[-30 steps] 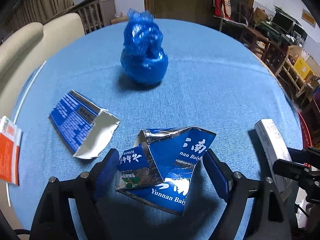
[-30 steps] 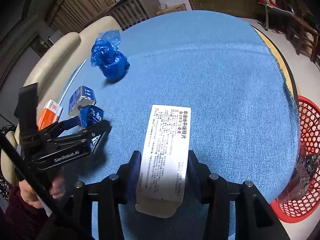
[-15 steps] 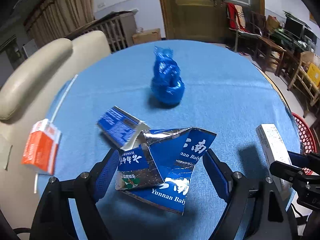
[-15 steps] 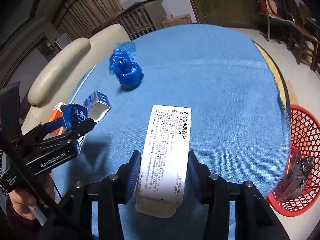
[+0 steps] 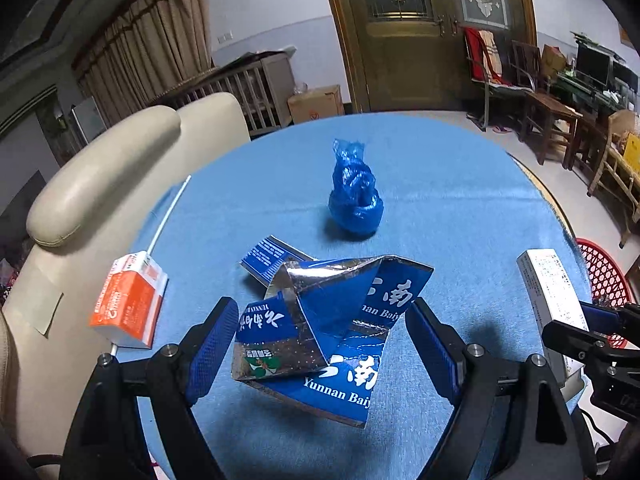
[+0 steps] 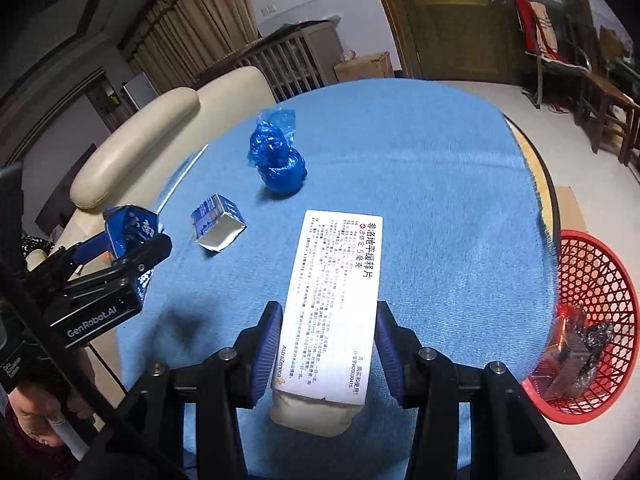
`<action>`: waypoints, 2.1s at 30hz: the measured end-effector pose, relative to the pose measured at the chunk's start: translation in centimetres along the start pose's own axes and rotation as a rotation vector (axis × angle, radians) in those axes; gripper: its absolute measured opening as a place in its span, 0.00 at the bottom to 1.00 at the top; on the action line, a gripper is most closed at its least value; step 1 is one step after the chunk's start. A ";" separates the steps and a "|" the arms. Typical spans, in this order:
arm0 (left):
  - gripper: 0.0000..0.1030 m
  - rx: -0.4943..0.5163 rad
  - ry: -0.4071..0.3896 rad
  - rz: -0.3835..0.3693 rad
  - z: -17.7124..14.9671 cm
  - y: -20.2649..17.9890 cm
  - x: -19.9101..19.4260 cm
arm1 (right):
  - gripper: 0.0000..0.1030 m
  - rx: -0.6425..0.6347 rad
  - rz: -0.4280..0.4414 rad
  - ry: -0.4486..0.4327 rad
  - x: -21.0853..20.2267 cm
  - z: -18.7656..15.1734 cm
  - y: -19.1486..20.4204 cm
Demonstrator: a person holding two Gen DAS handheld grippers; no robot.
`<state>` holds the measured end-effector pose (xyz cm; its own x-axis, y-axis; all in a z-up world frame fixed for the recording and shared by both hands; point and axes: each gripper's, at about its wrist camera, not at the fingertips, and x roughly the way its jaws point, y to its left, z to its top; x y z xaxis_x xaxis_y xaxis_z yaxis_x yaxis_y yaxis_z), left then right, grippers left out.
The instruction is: Collect trash
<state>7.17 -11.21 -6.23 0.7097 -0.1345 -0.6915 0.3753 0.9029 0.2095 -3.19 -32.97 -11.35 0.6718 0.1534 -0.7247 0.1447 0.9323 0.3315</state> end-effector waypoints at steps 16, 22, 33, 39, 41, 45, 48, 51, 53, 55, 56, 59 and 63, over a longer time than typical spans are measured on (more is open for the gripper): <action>0.84 -0.007 -0.084 0.014 0.1 0.3 -3.9 | 0.47 -0.012 0.003 -0.054 -3.0 -0.5 0.8; 0.84 -0.005 -0.098 0.022 0.0 0.2 -4.6 | 0.47 -0.021 0.006 -0.068 -3.7 -0.7 1.1; 0.84 0.004 -0.115 0.034 0.0 0.1 -5.5 | 0.47 -0.025 0.018 -0.080 -4.0 -0.6 1.4; 0.84 0.011 -0.122 0.036 0.0 -0.1 -5.8 | 0.47 -0.022 0.021 -0.090 -4.4 -0.6 1.3; 0.84 0.014 -0.127 0.037 0.0 -0.1 -5.9 | 0.48 -0.021 0.022 -0.091 -4.5 -0.6 1.2; 0.84 0.017 -0.131 0.035 0.0 -0.2 -6.0 | 0.47 -0.020 0.024 -0.089 -4.4 -0.6 1.2; 0.84 0.021 -0.131 0.033 0.0 -0.3 -5.8 | 0.47 -0.020 0.024 -0.089 -4.5 -0.6 1.1; 0.83 0.011 -0.115 0.010 -0.2 -0.1 -5.4 | 0.47 -0.015 0.026 -0.084 -4.4 -0.7 0.9; 0.83 0.011 -0.110 0.004 -0.3 0.1 -5.2 | 0.47 -0.013 0.024 -0.083 -4.3 -0.9 0.7; 0.83 -0.007 -0.098 -0.023 -0.4 0.8 -4.8 | 0.47 -0.010 0.024 -0.080 -4.2 -0.9 0.6; 0.84 -0.023 -0.088 -0.040 -0.5 1.4 -4.5 | 0.47 -0.009 0.022 -0.079 -4.2 -1.0 0.5; 0.83 -0.060 -0.053 -0.074 -1.2 3.2 -3.5 | 0.47 -0.006 0.019 -0.077 -4.2 -1.2 0.2; 0.83 -0.129 0.001 -0.101 -2.7 5.9 -2.2 | 0.47 0.008 0.021 -0.067 -4.0 -1.3 -0.2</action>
<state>6.18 -4.49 -5.32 0.6720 -0.2268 -0.7050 0.3651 0.9297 0.0489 -6.91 -33.30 -9.28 0.7218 0.1499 -0.6757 0.1361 0.9264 0.3510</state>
